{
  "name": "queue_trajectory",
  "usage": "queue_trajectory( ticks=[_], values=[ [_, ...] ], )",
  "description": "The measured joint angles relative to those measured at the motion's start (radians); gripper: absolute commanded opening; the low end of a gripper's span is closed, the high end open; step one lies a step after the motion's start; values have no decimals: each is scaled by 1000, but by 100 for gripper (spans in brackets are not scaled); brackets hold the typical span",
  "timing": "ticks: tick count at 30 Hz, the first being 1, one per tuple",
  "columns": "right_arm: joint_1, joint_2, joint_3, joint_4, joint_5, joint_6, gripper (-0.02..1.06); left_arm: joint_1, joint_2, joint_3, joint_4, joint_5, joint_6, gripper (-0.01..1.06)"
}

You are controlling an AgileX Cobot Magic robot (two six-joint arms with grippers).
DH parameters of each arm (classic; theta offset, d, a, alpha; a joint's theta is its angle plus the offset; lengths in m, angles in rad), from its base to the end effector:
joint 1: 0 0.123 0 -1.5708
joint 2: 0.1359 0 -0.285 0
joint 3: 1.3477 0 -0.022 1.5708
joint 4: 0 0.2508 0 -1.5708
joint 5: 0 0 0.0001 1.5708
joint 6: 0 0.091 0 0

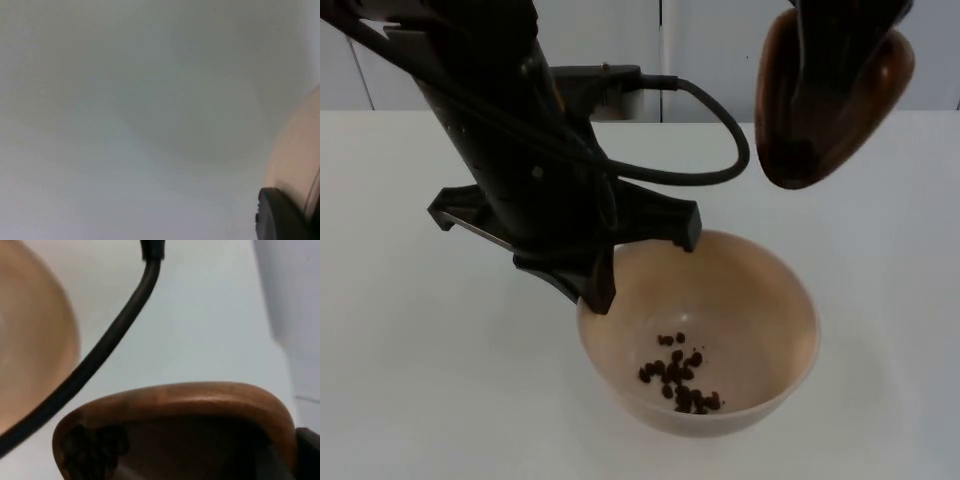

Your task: Pick up the bowl with the left hand and pour the coffee beans from the cup into the bowl with the right hand.

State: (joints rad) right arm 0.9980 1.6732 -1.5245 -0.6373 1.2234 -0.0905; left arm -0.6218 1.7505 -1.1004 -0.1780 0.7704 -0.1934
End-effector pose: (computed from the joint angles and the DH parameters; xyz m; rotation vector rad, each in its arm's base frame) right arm 0.2301 0.2628 0.3359 -1.4687 2.0933 -0.5874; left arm 0.2651 -0.2038 0.1911 0.4649 2.9245 -0.3293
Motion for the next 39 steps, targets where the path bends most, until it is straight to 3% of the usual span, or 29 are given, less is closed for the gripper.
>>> queue_trajectory(
  ticks=[4,11,25,31,39],
  values=[
    [-40,-12,0,76,0,-16,0,0,0,0,2,0,0,0],
    [-168,-24,0,312,2,-92,0,0,0,0,2,-7,0,0],
    [-376,-24,0,606,2,-106,0,0,0,0,23,-15,0,0],
    [-463,-24,0,630,-80,-33,0,0,0,0,71,-37,-13,0],
    [-475,7,0,630,-113,-9,0,0,0,0,151,-58,-70,0]
  ],
)
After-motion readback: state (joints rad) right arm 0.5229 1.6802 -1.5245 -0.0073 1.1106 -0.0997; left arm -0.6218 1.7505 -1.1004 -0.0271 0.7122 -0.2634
